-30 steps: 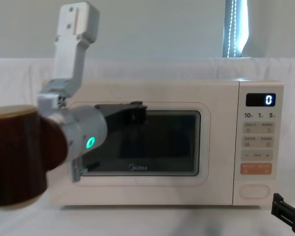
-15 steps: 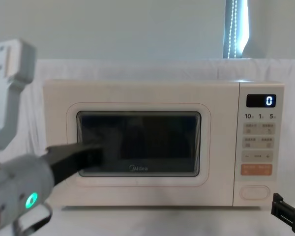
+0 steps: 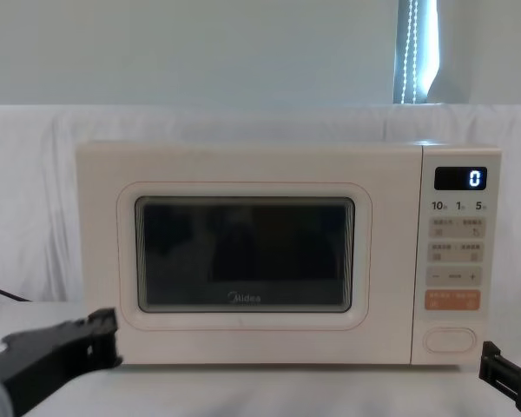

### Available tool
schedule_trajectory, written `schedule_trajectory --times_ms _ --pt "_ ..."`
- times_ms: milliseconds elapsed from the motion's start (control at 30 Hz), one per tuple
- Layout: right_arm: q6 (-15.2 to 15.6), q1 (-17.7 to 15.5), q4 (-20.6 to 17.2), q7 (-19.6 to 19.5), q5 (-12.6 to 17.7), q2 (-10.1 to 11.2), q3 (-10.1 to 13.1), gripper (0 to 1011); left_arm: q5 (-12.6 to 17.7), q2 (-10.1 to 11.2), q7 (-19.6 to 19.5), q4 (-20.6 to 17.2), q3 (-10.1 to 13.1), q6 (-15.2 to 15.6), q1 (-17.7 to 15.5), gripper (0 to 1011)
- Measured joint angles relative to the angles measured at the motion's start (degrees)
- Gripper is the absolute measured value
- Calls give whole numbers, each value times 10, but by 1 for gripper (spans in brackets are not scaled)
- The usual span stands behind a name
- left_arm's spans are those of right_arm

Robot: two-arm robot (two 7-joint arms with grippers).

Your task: Press the button to open the microwave door with one hand; close the microwave door with the other hand.

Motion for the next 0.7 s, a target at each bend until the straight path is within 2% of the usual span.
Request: schedule_trajectory --times_ms 300,700 --pt "0 0 0 0 0 0 0 1002 -5 -3 12 -16 -15 -11 37 0" --pt "0 0 0 0 0 0 0 1002 -3 -3 14 -17 -16 -14 39 0"
